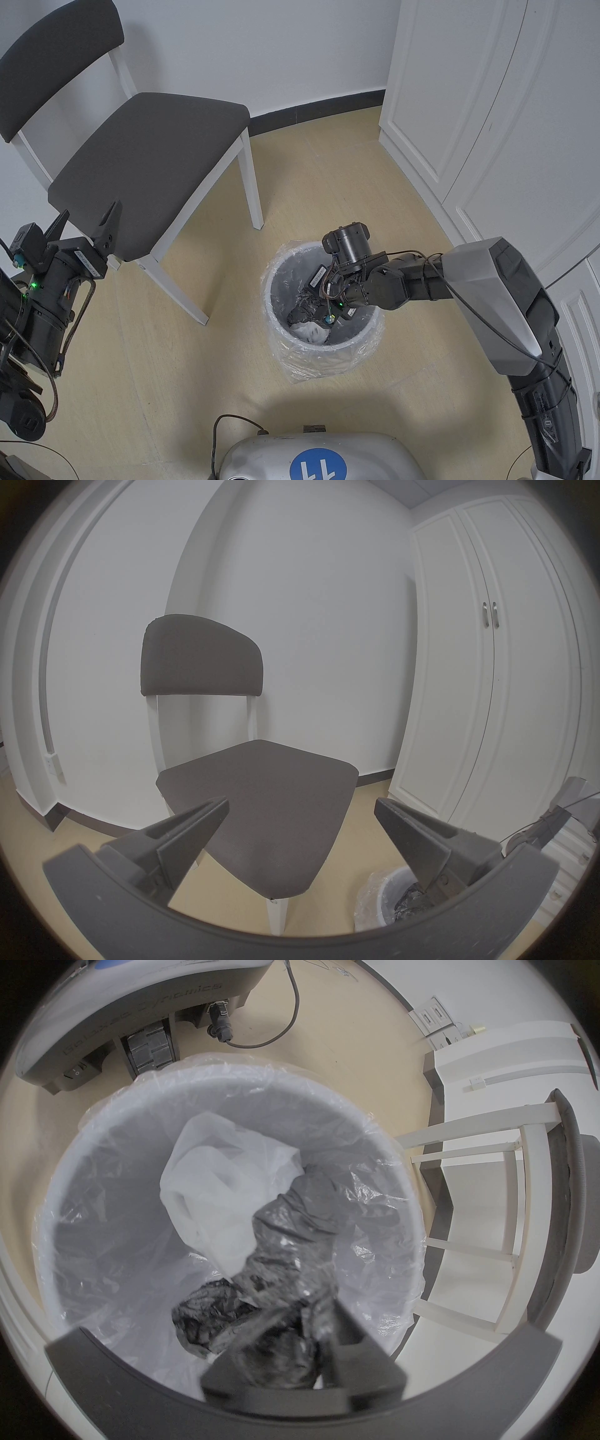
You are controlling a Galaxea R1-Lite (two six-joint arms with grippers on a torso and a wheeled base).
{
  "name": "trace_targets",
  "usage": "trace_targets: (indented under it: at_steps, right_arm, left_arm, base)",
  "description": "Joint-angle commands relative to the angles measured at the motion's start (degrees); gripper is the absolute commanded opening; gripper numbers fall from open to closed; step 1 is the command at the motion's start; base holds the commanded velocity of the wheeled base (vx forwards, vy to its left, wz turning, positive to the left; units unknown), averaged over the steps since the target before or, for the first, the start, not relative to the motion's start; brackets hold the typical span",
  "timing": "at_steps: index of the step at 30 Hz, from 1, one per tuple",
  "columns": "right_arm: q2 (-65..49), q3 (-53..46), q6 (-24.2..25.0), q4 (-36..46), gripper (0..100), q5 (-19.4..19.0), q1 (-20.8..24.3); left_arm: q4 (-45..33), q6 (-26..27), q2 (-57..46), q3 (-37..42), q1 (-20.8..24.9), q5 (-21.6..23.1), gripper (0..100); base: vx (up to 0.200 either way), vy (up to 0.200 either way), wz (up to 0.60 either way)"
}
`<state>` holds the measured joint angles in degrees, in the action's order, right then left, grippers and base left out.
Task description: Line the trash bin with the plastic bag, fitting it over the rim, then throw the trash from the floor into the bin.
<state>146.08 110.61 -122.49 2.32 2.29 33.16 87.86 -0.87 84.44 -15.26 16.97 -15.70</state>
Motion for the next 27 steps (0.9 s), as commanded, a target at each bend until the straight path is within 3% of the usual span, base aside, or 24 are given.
trace_targets:
  at_steps: [1, 24, 27]
  right_arm:
    - [-0.01, 0.14, -0.03, -0.03, 100, -0.01, 0.06]
    - [-3.35, -0.74, -0.03, 0.06, 100, -0.01, 0.94]
    - [-5.63, -2.15, 1.11, 0.06, 100, -0.01, 1.03]
  left_arm:
    - [0.03, 0.07, 0.02, -0.12, -0.45, -0.03, 100]
    - [0.03, 0.25, -3.32, 0.06, -0.71, 0.23, 100]
    - [0.03, 0.07, -4.82, 0.06, -0.71, 2.34, 100]
  base:
    - [0.0, 0.0, 0.0]
    - [0.0, 0.0, 0.0]
    - [0.0, 0.0, 0.0]
